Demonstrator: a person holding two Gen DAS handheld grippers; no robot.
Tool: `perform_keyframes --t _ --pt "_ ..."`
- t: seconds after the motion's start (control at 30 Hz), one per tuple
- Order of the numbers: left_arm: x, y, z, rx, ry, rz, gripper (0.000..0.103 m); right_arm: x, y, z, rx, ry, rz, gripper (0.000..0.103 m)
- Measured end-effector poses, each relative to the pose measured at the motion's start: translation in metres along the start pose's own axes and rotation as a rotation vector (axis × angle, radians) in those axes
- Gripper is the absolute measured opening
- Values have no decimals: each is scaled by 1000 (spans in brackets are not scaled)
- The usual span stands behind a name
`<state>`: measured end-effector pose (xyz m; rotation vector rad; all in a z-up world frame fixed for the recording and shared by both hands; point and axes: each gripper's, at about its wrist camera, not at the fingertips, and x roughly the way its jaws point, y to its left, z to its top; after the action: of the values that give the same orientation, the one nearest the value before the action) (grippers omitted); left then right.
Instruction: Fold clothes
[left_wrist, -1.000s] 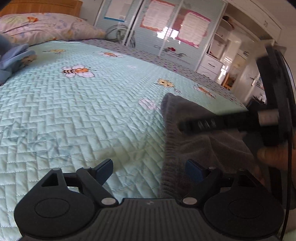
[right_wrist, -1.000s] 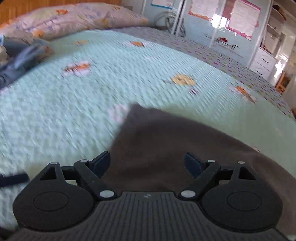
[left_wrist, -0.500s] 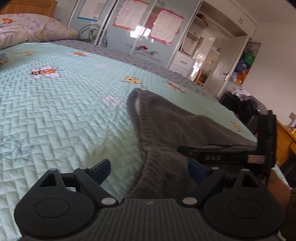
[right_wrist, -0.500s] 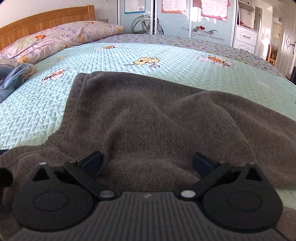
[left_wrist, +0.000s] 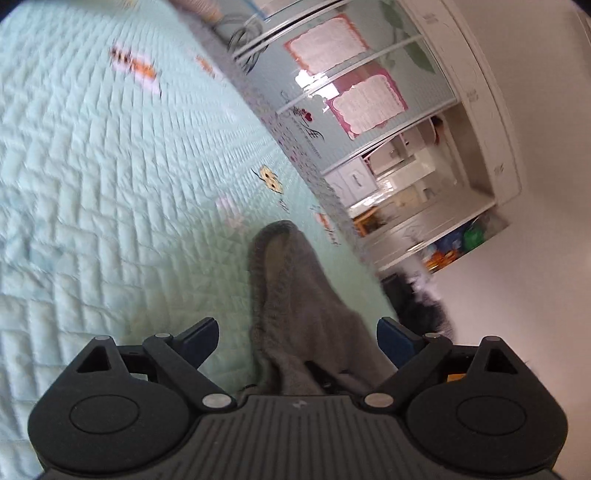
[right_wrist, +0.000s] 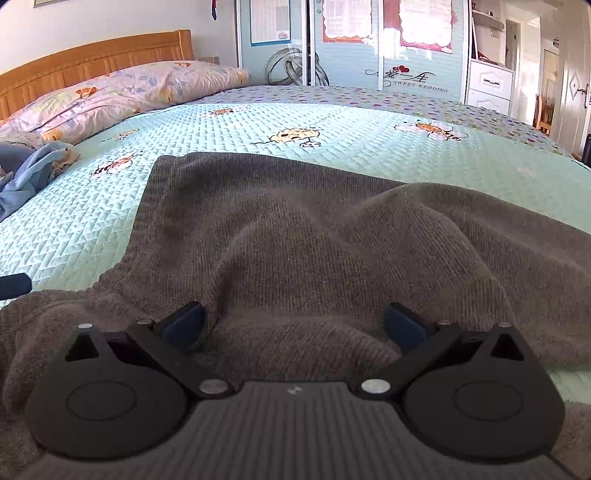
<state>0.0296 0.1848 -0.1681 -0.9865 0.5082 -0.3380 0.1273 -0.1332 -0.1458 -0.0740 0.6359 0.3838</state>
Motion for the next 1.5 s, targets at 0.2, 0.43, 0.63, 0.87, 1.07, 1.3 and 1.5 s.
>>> perform_keyframes --t 0.2,0.43,0.63,0.87,1.07,1.3,1.5 --pt "36 -2 13 -123 64 -161 93 -1 -2 0 23 -10 20 103" --pt "94 -7 3 -119 155 -140 93 0 -5 0 52 -19 46 103" --pt "137 5 -5 -113 226 -31 76 0 -3 0 56 -23 48 103" --pt "145 16 -2 -83 233 9 41 -35 -16 2 87 -113 86 103" --pt "143 20 5 -81 243 70 2 -83 -65 10 109 -184 -41 103" --pt "140 10 10 -24 249 112 2 -124 -223 -21 743 -290 -225 103" --pt "136 -10 7 103 240 186 2 -165 -329 -89 1149 -440 -317 103"
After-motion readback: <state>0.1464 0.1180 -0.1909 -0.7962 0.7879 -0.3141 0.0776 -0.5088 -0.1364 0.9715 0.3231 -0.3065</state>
